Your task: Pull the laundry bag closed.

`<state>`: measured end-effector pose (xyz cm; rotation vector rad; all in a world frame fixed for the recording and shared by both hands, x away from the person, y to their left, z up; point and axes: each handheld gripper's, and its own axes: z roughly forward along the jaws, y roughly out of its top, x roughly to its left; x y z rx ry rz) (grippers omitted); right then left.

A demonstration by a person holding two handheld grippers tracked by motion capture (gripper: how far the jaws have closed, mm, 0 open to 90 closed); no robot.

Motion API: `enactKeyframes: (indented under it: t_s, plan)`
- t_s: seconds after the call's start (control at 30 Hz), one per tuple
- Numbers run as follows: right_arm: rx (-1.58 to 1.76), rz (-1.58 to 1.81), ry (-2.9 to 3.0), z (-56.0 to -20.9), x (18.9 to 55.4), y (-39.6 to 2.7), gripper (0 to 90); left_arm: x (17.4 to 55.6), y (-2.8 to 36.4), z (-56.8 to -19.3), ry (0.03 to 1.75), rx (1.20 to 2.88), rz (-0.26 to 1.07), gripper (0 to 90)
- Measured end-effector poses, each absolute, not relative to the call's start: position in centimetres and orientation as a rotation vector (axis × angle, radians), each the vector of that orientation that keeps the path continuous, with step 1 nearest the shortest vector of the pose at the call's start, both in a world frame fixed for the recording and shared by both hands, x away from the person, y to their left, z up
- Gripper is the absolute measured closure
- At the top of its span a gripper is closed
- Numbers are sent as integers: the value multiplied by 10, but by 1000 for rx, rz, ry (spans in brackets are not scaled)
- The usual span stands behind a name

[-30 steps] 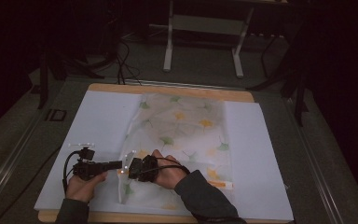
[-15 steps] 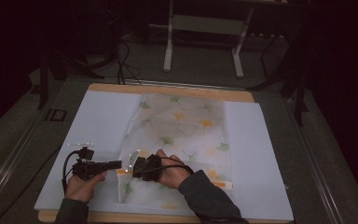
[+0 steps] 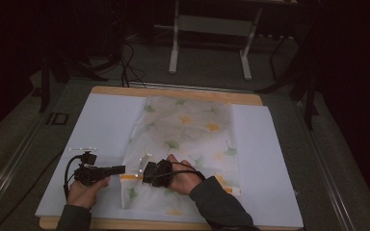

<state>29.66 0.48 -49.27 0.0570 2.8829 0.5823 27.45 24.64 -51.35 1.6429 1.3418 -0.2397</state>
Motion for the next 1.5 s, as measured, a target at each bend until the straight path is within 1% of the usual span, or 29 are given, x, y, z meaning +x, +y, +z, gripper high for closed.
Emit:
enactKeyframes:
  t_s: [0.97,1.5]
  plan:
    - [69,543,2871,-490,289,-14,847,274,249,-514,1349,1622,-240,893]
    - [106,525,2862,-487,282,-32,846,274,249,-514,1346,1632,-235,893]
